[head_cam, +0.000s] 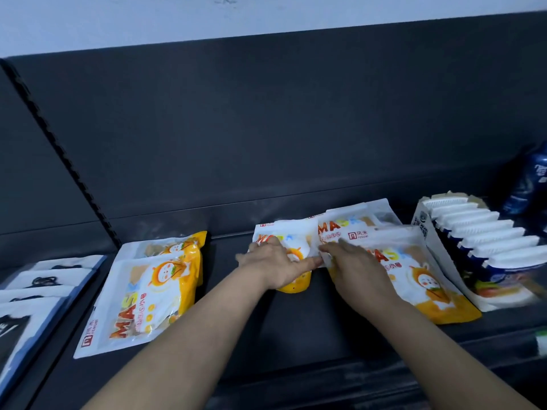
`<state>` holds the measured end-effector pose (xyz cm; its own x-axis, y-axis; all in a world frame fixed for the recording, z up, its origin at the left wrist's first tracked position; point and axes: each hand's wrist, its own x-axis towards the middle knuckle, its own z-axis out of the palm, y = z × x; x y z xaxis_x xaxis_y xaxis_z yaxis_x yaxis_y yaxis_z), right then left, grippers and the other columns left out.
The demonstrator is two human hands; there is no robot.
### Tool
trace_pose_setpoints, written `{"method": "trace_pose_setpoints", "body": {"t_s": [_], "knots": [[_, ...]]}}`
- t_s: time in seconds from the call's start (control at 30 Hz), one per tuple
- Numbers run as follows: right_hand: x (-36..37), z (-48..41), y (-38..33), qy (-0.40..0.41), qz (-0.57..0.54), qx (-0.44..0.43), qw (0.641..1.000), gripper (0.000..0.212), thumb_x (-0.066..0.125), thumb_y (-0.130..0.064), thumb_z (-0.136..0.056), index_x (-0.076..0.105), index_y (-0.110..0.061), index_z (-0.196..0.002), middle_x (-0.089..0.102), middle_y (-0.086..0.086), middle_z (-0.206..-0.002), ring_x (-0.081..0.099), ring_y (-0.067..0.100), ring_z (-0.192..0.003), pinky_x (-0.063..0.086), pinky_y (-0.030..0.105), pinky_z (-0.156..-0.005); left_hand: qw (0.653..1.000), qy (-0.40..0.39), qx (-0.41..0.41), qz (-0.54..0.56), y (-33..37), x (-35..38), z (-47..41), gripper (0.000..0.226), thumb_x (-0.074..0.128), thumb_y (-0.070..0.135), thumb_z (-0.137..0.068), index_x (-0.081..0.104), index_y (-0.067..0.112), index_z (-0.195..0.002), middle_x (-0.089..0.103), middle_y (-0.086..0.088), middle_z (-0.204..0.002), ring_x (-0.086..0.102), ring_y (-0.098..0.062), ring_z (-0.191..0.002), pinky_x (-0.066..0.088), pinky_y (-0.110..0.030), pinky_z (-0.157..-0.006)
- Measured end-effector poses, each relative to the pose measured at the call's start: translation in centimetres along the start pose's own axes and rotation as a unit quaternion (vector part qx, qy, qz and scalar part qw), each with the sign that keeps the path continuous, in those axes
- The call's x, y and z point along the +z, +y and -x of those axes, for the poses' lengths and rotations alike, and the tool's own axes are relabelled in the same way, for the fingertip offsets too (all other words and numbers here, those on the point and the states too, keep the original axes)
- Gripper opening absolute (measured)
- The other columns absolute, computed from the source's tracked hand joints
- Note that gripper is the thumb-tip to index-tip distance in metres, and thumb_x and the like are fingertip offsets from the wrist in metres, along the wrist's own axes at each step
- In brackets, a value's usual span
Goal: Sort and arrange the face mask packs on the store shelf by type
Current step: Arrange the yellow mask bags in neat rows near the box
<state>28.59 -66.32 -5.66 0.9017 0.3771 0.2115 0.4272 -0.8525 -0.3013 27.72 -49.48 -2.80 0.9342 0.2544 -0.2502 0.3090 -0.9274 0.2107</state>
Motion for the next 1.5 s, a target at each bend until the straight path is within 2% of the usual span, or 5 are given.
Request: {"method": "trace_pose_setpoints", "body": {"t_s": [0.47,0.87,1.03,1.2,1.5], "knots": [[0.5,1.1,-0.9,-0.004,0.021,-0.023,1.000,0.064,0.041,-0.001,-0.084,0.039,-0.027,-0.142,0.037,-0.004,-0.150,0.020,0.016,-0.145,0.018,0.038,-0.118,0.989,0.069,0.057,-0.116,0.5,0.0,1.8,0.038,0.054,0.018,-0.087,0.045,0.012,-0.123,0.060,-0.008,-0.118,0.056,-0.029,-0.114,0.046,-0.033,-0.081],[3.5,1.5,-12.1,-0.068,-0.012,-0.079,0.995,0.056,0.040,-0.006,-0.092,0.033,-0.018,-0.146,0.030,0.003,-0.155,0.019,0.016,-0.145,0.017,0.030,-0.118,0.929,0.340,0.136,-0.041,-16.2,-4.5,9.9,0.078,0.044,-0.004,-0.081,0.034,0.039,-0.146,0.043,0.012,-0.149,0.051,-0.016,-0.127,0.044,-0.024,-0.086],[4.9,2.2,-16.8,-0.092,-0.032,-0.050,0.994,0.060,0.039,-0.003,-0.091,0.029,-0.019,-0.148,0.031,0.001,-0.154,0.021,0.016,-0.145,0.018,0.033,-0.117,0.928,0.297,0.175,-0.142,-24.4,-1.7,13.8,0.059,0.056,0.014,-0.071,0.061,0.021,-0.129,0.064,-0.008,-0.129,0.064,-0.032,-0.112,0.056,-0.043,-0.089],[5.3,3.5,-21.2,-0.089,-0.083,-0.010,0.992,0.048,0.036,-0.014,-0.096,0.034,-0.025,-0.143,0.055,0.000,-0.132,0.055,0.020,-0.114,0.048,0.034,-0.088,0.987,0.033,0.134,-0.081,-27.4,0.3,15.0,0.062,0.044,0.050,-0.094,0.022,0.038,-0.150,0.014,0.006,-0.161,0.015,-0.017,-0.148,0.021,-0.045,-0.118],[7.4,7.2,-24.9,-0.114,-0.059,-0.027,0.991,0.042,0.050,-0.039,-0.091,0.046,-0.027,-0.131,0.037,-0.002,-0.142,0.050,0.020,-0.118,0.050,0.035,-0.084,0.991,0.035,0.124,-0.025,-27.7,0.7,12.4,0.065,0.051,0.045,-0.095,0.015,0.046,-0.149,-0.004,0.002,-0.163,-0.011,-0.037,-0.147,0.012,-0.056,-0.118]]}}
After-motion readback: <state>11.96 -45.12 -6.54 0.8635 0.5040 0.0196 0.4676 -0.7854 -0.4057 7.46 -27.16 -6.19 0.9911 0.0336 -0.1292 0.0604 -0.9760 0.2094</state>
